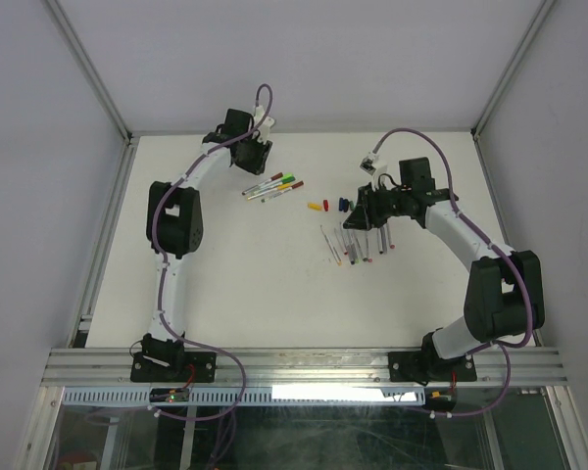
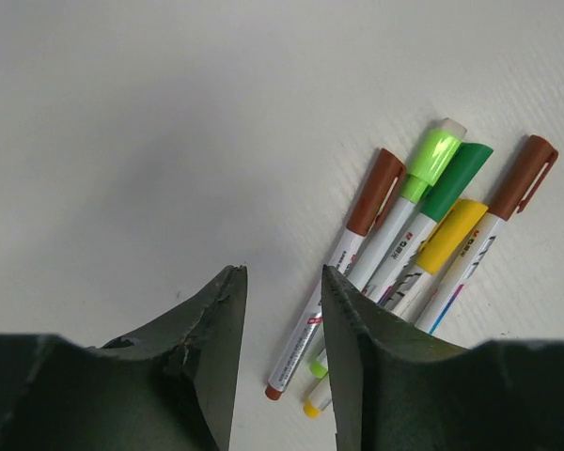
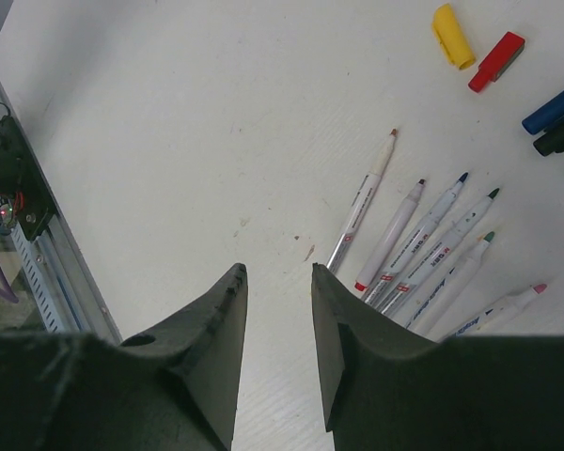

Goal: Open the pen caps
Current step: Pick up the pen from the center of the board.

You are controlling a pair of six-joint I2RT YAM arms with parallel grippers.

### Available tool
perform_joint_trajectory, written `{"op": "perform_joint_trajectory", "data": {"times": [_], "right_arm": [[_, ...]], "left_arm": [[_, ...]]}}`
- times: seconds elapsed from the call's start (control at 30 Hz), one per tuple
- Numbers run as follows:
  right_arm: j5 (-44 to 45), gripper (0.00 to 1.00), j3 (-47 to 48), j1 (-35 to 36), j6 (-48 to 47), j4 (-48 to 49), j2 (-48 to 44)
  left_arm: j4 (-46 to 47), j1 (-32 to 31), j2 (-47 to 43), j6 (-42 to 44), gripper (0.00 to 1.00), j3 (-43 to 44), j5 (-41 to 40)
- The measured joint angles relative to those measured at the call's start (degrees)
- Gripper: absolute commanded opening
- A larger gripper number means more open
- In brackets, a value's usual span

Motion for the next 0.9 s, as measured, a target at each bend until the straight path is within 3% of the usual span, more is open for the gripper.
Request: {"op": "perform_joint_trajectory", "data": {"times": [0.7,0.9], "right_arm": [[-0.7,0.36,0.0,-0.7,0.0,0.0,0.0],[-1.0,0.36,0.0,-0.8,0.0,0.0,0.0]], "left_arm": [[-3.2,1.0,4.2,0.8,0.33,1.7,8.3],[-2.9,1.0,5.3,0.8,0.27,2.0,8.6]]}}
